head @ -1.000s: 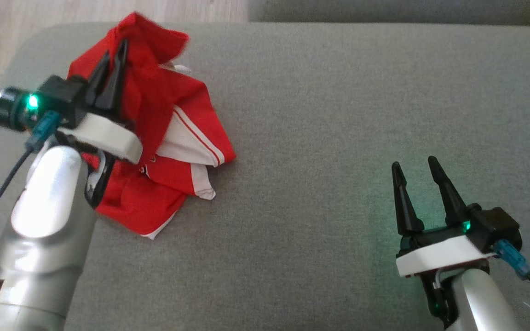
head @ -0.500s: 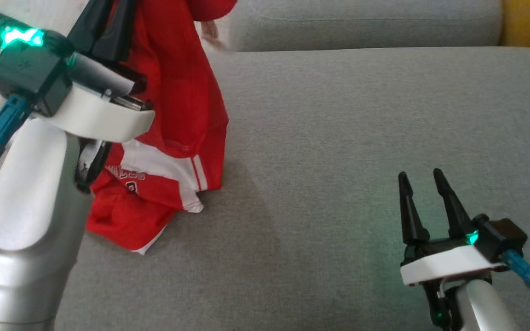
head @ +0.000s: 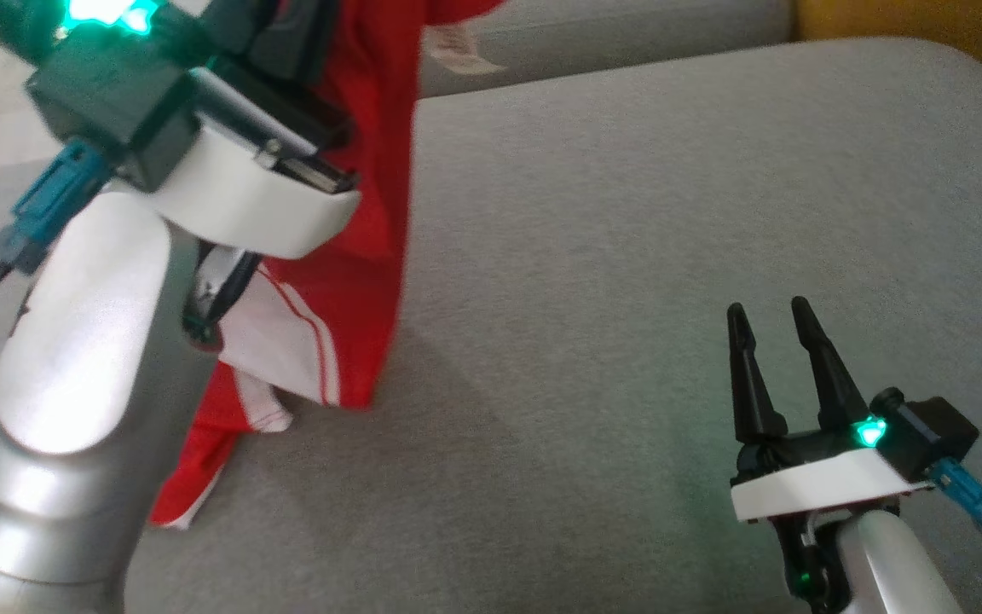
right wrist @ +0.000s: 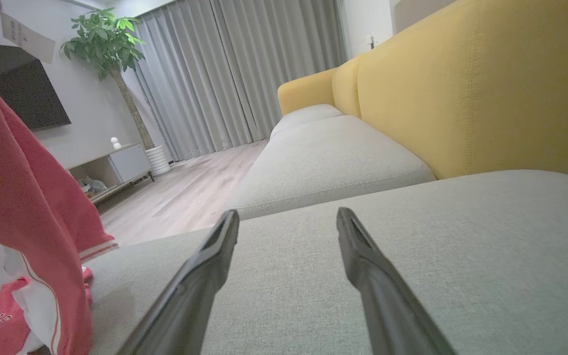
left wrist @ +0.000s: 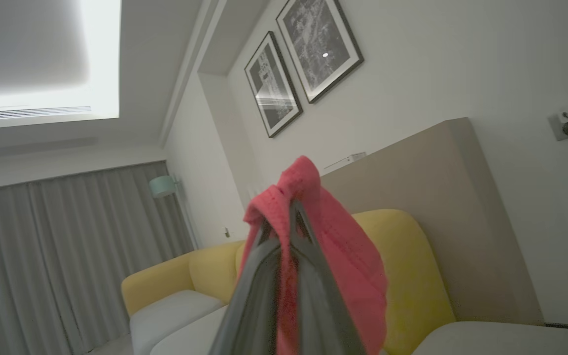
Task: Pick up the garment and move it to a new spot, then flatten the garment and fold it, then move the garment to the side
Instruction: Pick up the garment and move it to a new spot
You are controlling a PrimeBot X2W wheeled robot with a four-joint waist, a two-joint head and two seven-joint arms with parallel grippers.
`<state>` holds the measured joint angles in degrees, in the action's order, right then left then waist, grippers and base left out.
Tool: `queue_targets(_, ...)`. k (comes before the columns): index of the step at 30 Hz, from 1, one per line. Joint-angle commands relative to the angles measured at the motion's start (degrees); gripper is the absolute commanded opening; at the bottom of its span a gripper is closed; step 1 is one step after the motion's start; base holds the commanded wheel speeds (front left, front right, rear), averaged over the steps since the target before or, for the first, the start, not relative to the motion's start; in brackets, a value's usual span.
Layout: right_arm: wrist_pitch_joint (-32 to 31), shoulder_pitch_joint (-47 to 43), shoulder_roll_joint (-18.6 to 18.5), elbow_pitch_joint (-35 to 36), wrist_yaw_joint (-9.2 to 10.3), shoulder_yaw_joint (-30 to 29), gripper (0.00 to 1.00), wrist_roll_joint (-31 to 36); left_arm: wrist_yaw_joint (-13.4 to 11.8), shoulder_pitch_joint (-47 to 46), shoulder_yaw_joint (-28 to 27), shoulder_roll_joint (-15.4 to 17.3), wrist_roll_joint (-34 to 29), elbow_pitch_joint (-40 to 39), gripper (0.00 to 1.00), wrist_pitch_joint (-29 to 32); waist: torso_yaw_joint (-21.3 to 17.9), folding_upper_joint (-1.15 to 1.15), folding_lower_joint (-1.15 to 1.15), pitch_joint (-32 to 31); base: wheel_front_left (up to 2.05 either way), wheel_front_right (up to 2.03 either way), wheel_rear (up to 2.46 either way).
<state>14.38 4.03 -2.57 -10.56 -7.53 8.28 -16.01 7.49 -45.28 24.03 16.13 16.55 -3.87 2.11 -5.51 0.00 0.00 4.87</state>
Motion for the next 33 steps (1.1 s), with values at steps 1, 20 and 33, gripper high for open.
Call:
queue_targets(1, 0.62, 1.87, -0.31, 2.32, 0.04, 1.67, 1.0, -0.48, -0.28, -3.8, -1.43, 1.03, 0.06, -1.87, 0.0, 0.75, -3.4, 0.0, 0.0, 0.95, 0.0, 0.0, 0.0)
queue_targets(20, 0.62, 2.93, -0.31, 6.78, 0.04, 8.07, 1.0, -4.61, -0.02, -17.28, 14.36, -8.39, 4.47, 25.77, 1.0, -6.57, -19.85, 0.0, 0.0, 6.78, 0.0, 0.0, 0.0)
queue_targets(33, 0.62, 4.16, -0.31, 6.81, 0.04, 7.2, 1.0, -5.19, -0.01, -20.29, 31.97, -5.18, 13.58, 32.4, 1.0, -4.4, -14.78, 0.0, 0.0, 8.14, 0.0, 0.0, 0.0)
